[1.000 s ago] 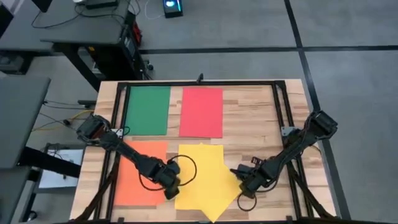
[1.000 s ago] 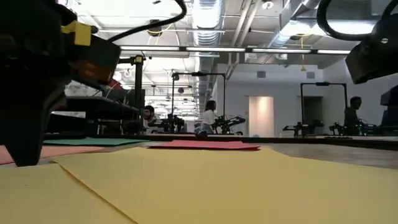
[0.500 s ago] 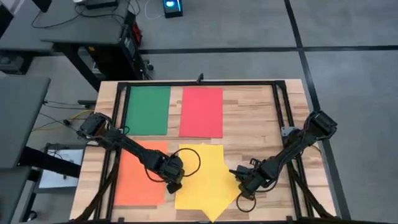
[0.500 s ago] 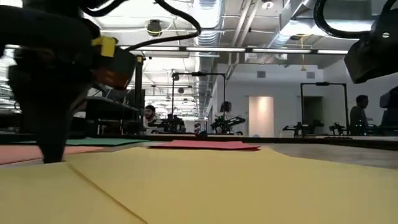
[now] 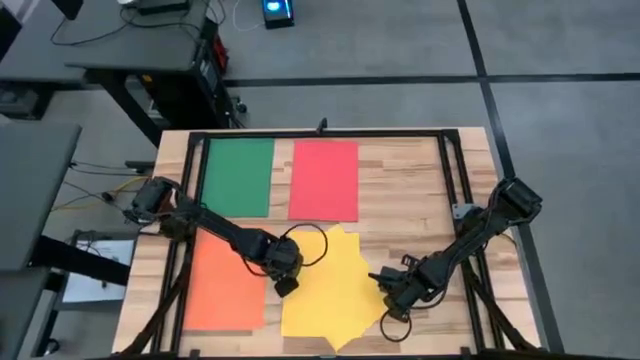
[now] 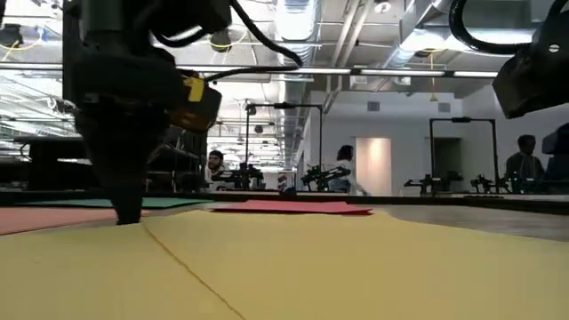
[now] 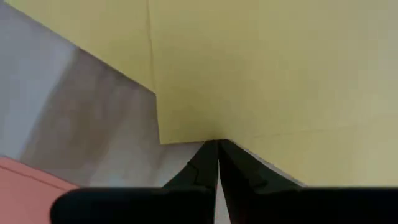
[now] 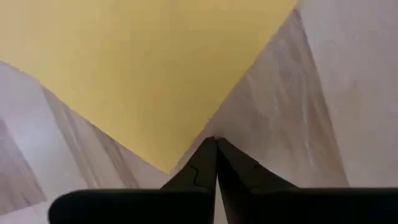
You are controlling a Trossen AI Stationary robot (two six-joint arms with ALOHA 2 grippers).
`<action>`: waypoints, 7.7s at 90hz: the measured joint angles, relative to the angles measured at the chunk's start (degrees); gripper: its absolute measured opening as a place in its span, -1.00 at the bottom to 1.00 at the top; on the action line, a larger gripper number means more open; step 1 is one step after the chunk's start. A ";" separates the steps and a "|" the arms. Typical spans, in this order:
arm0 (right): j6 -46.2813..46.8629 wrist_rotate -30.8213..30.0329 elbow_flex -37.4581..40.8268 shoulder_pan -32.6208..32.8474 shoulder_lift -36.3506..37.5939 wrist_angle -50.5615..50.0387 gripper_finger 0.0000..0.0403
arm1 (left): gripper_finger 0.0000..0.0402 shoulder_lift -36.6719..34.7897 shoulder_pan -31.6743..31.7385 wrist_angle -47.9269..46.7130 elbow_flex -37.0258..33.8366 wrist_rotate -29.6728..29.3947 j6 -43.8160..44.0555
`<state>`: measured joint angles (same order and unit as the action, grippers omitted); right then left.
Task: Organize paper
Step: Stack the yellow paper on top of the yellow paper
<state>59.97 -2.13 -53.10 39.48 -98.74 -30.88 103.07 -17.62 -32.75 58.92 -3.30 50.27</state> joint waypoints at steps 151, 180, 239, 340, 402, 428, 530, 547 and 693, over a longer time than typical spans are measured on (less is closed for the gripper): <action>3.02 -2.09 -0.24 2.93 -0.26 -2.01 -1.00 | -1.00 -7.93 -10.34 -6.01 -0.20 -4.93 10.14; 3.63 -0.39 -4.73 4.03 -7.17 -3.45 -1.00 | -1.00 2.82 -18.35 2.50 1.92 -3.01 18.92; -0.46 3.65 -9.40 -0.37 -8.41 -1.83 -1.00 | -1.00 5.16 -18.50 8.55 6.25 -1.89 19.53; -6.90 7.48 -10.26 -1.62 -11.43 16.04 -1.00 | -1.00 6.60 -19.13 13.68 6.34 -3.03 16.77; -7.79 1.22 -22.32 -0.94 -10.37 -18.44 -1.00 | -1.00 0.94 -14.13 -2.79 6.23 -7.15 11.32; -5.98 2.38 -20.57 -0.46 -11.16 -16.52 -1.00 | -1.00 1.11 -3.13 -5.73 6.23 -3.90 2.14; -13.83 9.50 -25.88 -3.51 -19.63 -12.63 -1.00 | -1.00 5.46 12.41 -2.61 5.27 7.22 -23.60; -13.97 8.76 -25.91 -3.49 -19.63 -11.23 -1.00 | -1.00 5.46 14.23 -0.27 5.25 7.18 -24.10; -11.81 9.01 -25.80 0.04 -19.52 -9.96 -1.00 | -1.00 11.72 -20.22 21.14 5.66 3.25 11.11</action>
<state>48.15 6.87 -78.90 39.52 -118.26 -40.84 114.78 -37.84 -11.62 64.58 -0.05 61.39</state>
